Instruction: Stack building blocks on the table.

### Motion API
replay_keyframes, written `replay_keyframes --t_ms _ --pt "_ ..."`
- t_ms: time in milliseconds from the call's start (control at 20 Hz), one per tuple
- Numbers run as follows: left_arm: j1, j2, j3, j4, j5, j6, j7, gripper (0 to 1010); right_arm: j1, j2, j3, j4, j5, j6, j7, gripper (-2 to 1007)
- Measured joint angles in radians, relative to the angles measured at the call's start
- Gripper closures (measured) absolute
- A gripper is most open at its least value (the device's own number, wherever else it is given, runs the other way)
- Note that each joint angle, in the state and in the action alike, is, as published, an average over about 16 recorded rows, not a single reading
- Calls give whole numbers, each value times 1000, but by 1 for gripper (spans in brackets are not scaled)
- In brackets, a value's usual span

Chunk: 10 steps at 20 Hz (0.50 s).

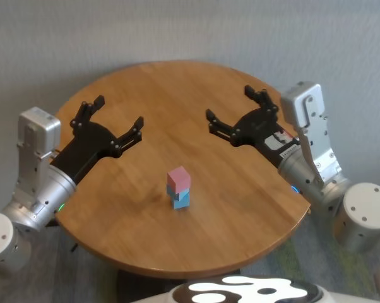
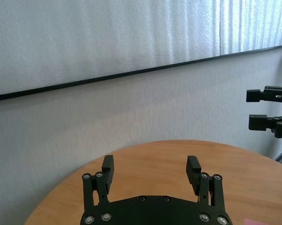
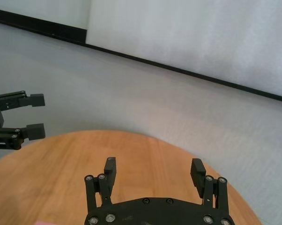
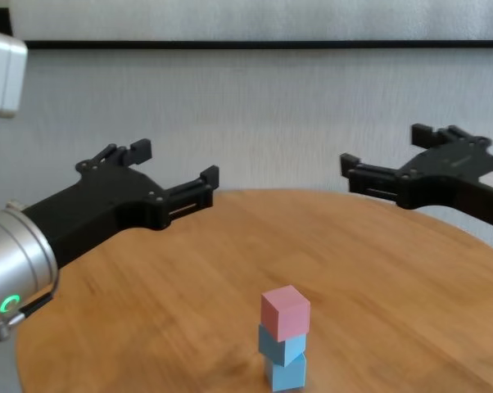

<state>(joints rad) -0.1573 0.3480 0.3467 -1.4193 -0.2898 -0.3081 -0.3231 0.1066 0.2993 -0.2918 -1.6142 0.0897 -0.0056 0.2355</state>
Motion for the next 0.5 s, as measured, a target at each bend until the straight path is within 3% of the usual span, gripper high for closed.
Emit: replay_keyframes --t_ms 200,500 --pt "-12 -20 -7 20 -2 -8 -12 10 -40 -1 11 -38 -44 -36 -32 0" --pt "-29 -39 -9 45 -14 7 -35 10 -92 3 24 -83 -97 -80 -62 0"
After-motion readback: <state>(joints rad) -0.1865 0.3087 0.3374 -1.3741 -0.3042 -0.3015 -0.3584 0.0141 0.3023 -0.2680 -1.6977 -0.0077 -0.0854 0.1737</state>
